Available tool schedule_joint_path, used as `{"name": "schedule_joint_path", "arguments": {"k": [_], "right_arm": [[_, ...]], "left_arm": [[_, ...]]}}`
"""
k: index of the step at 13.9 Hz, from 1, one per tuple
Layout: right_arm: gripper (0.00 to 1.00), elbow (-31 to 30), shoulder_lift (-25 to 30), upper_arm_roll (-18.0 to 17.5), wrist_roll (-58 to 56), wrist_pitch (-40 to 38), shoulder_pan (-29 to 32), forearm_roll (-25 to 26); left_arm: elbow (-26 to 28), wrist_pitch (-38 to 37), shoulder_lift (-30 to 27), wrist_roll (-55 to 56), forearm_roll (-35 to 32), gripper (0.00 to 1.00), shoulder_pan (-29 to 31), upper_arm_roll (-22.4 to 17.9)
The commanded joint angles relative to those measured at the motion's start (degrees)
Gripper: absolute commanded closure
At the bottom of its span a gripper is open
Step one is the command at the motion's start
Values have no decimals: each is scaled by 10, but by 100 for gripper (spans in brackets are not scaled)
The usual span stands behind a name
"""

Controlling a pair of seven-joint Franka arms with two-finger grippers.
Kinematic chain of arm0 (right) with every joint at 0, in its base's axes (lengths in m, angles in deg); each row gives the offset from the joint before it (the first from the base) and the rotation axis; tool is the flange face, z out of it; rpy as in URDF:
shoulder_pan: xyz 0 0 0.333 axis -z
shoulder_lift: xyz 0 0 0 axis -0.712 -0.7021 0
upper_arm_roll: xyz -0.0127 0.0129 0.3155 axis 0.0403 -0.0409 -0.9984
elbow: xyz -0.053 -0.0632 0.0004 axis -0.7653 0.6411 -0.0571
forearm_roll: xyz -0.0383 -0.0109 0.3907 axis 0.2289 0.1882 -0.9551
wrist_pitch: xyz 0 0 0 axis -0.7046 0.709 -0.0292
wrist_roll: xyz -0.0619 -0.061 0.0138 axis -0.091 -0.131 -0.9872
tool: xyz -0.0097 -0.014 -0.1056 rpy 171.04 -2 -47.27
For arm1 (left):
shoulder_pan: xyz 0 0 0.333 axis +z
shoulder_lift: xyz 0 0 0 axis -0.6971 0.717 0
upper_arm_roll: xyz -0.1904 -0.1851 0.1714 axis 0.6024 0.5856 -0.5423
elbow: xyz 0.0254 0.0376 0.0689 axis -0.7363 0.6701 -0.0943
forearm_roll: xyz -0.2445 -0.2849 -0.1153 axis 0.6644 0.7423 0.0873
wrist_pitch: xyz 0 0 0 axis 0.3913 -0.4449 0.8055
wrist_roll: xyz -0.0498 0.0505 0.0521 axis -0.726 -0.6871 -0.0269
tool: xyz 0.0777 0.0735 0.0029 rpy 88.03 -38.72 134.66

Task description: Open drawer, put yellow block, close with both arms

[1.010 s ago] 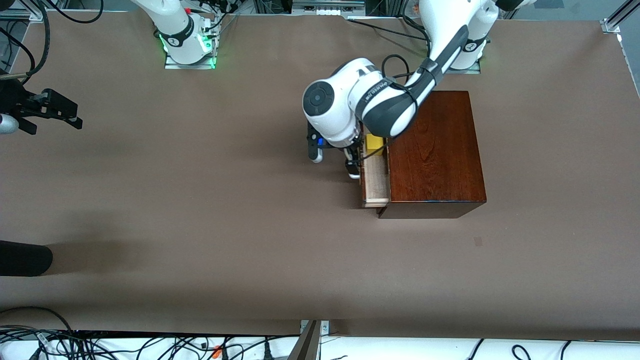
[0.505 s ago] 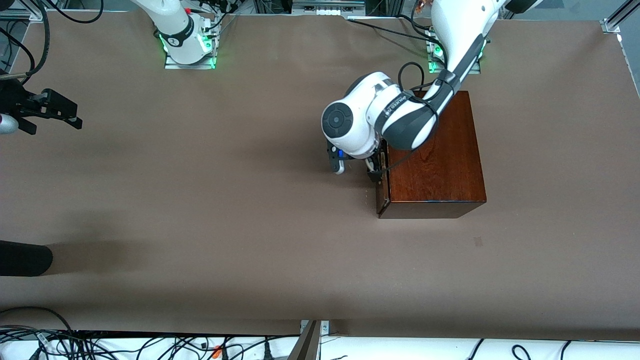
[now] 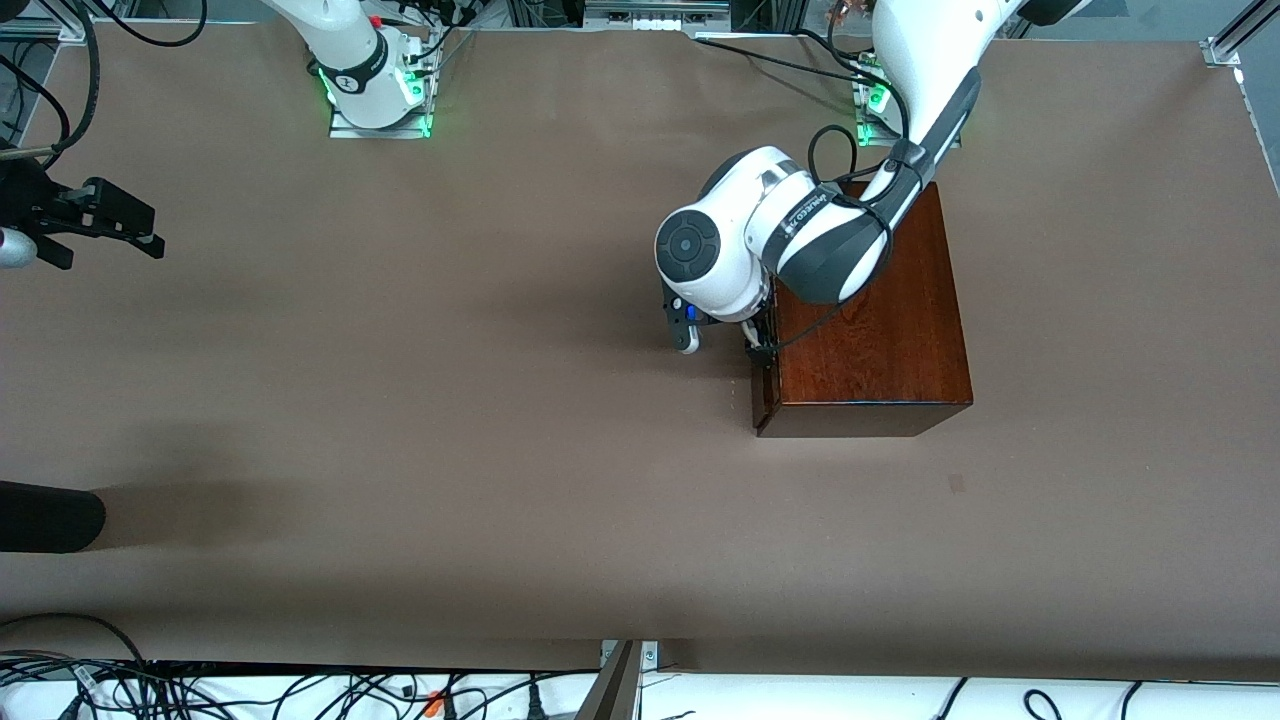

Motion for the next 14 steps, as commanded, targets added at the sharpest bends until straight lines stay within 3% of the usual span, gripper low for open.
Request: {"name": "schedule_joint_path", "arguments": {"k": [1,4,9,14], "right_arm": [[0,8,-3,-4,6,-2,6,-3],[0,9,-3,-4,6,-2,6,-3],[0,8,-3,-5,6,-2,6,-3],[0,8,-3,-5,6,-2,7,-4]], "left_arm": [[-34,-4,-18,79,-15,0,-25,4],[-77,-7,-32,190,6,0,-35,13],[-78,-10,-116,295,22,0,-17,6],[-79,-36,-173,319,79,0,96,12]]}}
